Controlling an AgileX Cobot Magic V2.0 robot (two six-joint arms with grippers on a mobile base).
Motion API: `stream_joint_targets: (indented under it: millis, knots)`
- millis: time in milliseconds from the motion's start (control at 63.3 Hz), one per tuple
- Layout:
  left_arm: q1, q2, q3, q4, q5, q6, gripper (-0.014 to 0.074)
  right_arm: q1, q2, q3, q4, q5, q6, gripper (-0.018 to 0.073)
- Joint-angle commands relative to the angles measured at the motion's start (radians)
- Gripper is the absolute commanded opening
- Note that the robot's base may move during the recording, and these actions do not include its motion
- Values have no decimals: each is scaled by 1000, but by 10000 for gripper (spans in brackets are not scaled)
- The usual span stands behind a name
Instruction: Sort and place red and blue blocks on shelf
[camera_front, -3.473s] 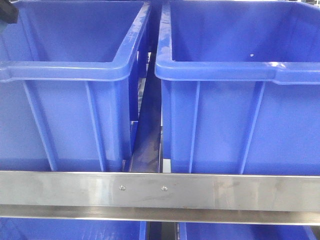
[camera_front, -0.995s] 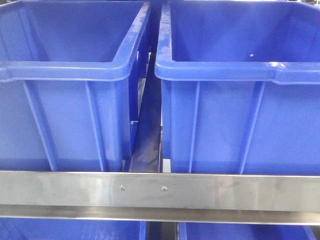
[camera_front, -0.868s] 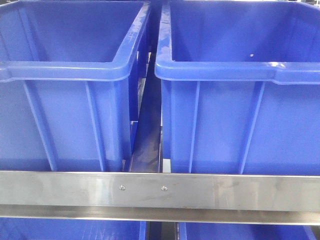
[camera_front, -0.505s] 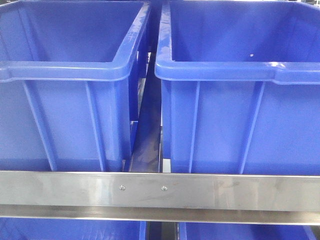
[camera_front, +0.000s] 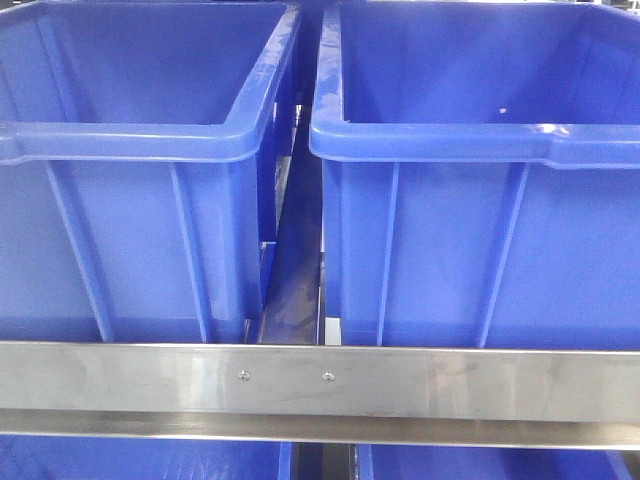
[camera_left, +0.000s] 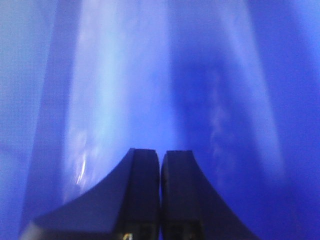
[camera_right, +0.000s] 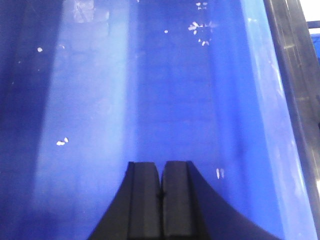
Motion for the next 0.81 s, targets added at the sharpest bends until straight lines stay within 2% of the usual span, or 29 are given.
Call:
stream_joint_targets:
  millis: [0, 568, 789]
  knots:
    - [1, -30, -35, -1, -46, -1, 124, 1, -22, -41, 7, -45, -9, 48]
    - [1, -229, -27, -1, -50, -1, 124, 9, -170, -41, 7, -20, -9, 48]
    - [1, -305, 49, 7, -54, -1, 124, 9, -248, 12, 7, -17, -9, 48]
